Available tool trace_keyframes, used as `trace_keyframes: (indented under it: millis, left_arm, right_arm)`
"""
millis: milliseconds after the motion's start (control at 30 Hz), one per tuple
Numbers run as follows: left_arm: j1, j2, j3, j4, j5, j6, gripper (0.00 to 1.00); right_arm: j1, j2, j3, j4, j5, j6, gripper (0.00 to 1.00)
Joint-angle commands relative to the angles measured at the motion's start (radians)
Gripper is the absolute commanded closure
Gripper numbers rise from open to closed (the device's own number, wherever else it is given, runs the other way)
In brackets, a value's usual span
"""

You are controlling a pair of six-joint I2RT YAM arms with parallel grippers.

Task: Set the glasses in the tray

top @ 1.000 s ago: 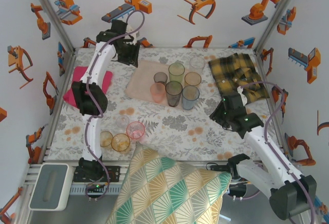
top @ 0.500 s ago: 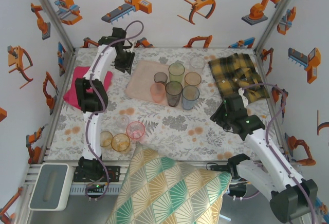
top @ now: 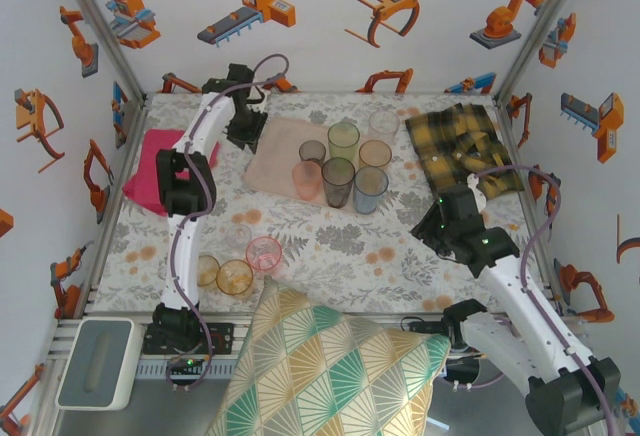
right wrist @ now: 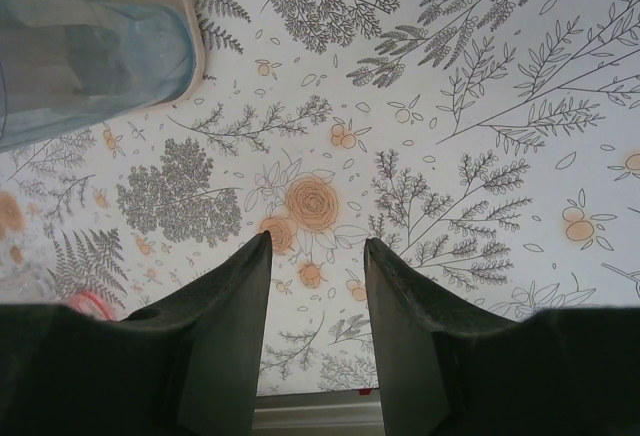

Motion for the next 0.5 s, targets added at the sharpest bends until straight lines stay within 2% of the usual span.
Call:
trace_keyframes:
  millis: [0, 467]
  left_arm:
    - [-0.019, 0.024, -0.004, 0.003, -0.010, 0.037, 0.58]
    - [-0.035, 0.058, 0.001, 0.014, -0.047, 0.042, 0.58]
  right_arm:
    - [-0.006, -0.014, -0.008, -0.026, 0.030, 0.014, 0.58]
    - [-0.006, -0.012, -0.017, -0.027, 0.029, 0.014, 0.58]
